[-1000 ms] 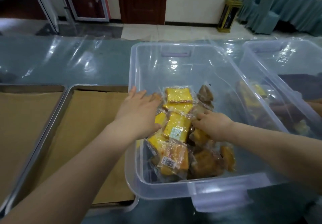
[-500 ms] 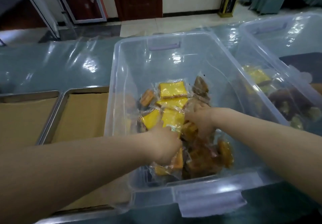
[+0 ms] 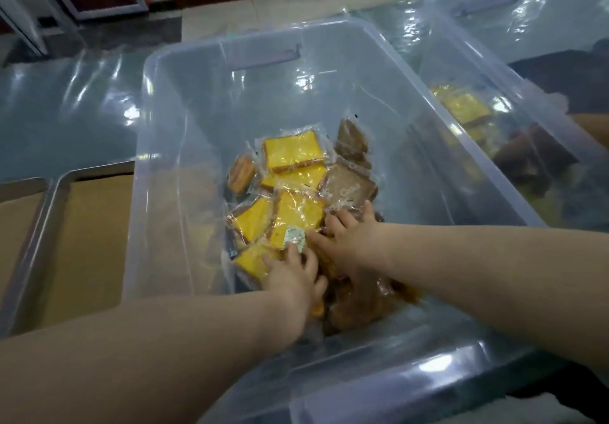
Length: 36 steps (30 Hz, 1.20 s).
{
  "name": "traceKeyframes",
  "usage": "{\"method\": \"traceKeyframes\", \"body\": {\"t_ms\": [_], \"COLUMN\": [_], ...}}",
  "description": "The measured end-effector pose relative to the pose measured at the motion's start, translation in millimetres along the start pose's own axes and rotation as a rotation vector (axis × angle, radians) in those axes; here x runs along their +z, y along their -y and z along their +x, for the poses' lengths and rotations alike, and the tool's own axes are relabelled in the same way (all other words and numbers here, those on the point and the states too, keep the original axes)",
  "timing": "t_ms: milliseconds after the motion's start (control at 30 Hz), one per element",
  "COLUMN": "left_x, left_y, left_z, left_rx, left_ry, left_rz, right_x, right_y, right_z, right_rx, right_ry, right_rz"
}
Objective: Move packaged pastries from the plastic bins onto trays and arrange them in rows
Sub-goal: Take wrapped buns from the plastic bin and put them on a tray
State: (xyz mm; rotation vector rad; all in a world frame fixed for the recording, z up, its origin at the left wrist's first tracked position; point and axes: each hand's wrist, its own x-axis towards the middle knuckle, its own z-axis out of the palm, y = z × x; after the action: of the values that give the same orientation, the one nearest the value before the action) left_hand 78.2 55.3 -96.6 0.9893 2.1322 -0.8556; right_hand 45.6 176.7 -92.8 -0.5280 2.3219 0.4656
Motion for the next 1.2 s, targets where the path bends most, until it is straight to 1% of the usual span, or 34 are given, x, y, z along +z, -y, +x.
{"method": "traceKeyframes", "body": {"t_ms": [167,300,400,467,533,600,667,800,867,933,1033,1200], "left_x": [2,-8,-13,-18,-21,-23,-22,-23,-25,-27,-30,-40], "left_y": [2,13,29,43,58,70,77,79,82,84,86,92], "left_z": [8,7,5,3,0,-2,-2,-4,-7,-10,-12,-14], "left_rx": [0.030,0.021,-0.004,-0.054,-0.144,-0.243,-0.303,-0.314,-0.335,-0.354,-0.370,-0.388], "left_ry": [-0.100,-0.130,-0.209,-0.274,-0.321,-0.327,-0.313,-0.312,-0.321,-0.332,-0.328,-0.361], "left_rz": [0.169,0.153,0.128,0.102,0.070,0.029,-0.049,-0.178,-0.204,-0.219,-0.271,-0.359], "right_x": [1,-12,-20,-24,-27,-27,-28,-27,-23,-15,-9,-6], "right_y": [15,5,-5,-12,-17,-18,-19,-25,-28,-29,-25,-7], "right_z": [1,0,-2,-5,-7,-9,-9,-17,-24,-31,-38,-40], "right_rx": [0.015,-0.010,0.002,0.037,0.084,0.118,0.106,-0.054,-0.158,-0.221,-0.231,-0.220], "right_ry": [-0.078,-0.163,-0.216,-0.264,-0.333,-0.380,-0.396,-0.327,-0.287,-0.206,-0.079,0.050], "right_rz": [-0.160,-0.134,-0.128,-0.122,-0.121,-0.130,-0.132,-0.188,-0.311,-0.426,-0.465,-0.590]}}
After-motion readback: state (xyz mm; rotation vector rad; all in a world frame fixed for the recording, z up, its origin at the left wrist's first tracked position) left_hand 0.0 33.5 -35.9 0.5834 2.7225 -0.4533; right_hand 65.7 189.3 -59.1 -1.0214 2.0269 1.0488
